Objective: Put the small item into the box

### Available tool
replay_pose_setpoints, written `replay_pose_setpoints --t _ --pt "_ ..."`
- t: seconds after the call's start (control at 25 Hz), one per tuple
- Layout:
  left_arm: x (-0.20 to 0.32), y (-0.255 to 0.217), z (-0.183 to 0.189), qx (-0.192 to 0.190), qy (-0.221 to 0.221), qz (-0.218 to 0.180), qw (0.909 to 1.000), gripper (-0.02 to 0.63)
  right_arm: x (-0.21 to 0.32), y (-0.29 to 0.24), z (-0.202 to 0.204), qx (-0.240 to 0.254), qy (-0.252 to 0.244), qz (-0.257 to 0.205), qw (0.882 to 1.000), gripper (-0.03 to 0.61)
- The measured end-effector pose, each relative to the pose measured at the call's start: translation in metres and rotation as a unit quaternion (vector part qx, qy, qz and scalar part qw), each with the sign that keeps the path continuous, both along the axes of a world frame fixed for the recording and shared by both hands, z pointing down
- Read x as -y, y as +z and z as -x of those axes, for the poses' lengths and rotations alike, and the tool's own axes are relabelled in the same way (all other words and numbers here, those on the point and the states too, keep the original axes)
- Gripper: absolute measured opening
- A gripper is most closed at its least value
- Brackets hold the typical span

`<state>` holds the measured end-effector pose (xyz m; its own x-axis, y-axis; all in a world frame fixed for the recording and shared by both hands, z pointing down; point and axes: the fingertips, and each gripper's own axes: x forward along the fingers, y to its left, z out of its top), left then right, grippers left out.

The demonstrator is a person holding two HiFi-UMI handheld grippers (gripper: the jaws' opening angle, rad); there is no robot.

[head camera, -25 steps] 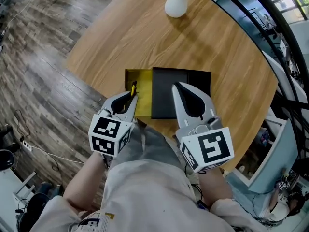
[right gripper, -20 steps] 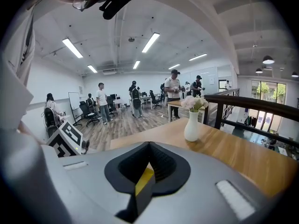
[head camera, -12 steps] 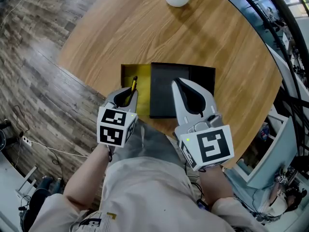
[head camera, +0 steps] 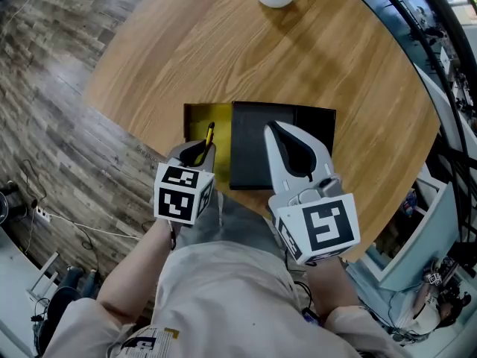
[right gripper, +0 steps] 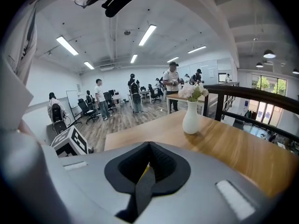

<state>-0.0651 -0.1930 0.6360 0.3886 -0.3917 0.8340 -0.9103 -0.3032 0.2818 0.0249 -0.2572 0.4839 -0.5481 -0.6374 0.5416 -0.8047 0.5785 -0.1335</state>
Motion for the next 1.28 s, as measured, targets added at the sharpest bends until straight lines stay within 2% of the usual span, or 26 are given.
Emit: replay_pose_setpoints --t 0.16,0.56,0.88,1.12,1.28 --pt "-0.004 0.012 -0.006 0.001 -0.006 0.024 0.9997 0.025 0.005 0.004 0.0 0.003 -0.001 0.005 1.0 -0.001" --pt "0.003 0.028 -0.011 0.013 -0.003 0.05 0.9986 0.026 0.007 0.017 -0.002 0.002 -0.014 0.022 1.0 0.0" --pt "-0.001 0.035 -0.012 0.048 0.034 0.063 0.9963 0.034 0.012 0.015 -0.004 0.007 -0.012 0.021 1.0 -0.001" --pt "-0.001 0.038 -0.009 0.091 0.083 0.065 0.9903 0.031 0.014 0.012 -0.001 0.015 -0.013 0.02 1.0 0.0" --pt "-0.004 0.043 -0.01 0.102 0.095 0.072 0.9877 0.032 0.013 0.014 -0.003 0.019 -0.013 0.021 1.0 0.0"
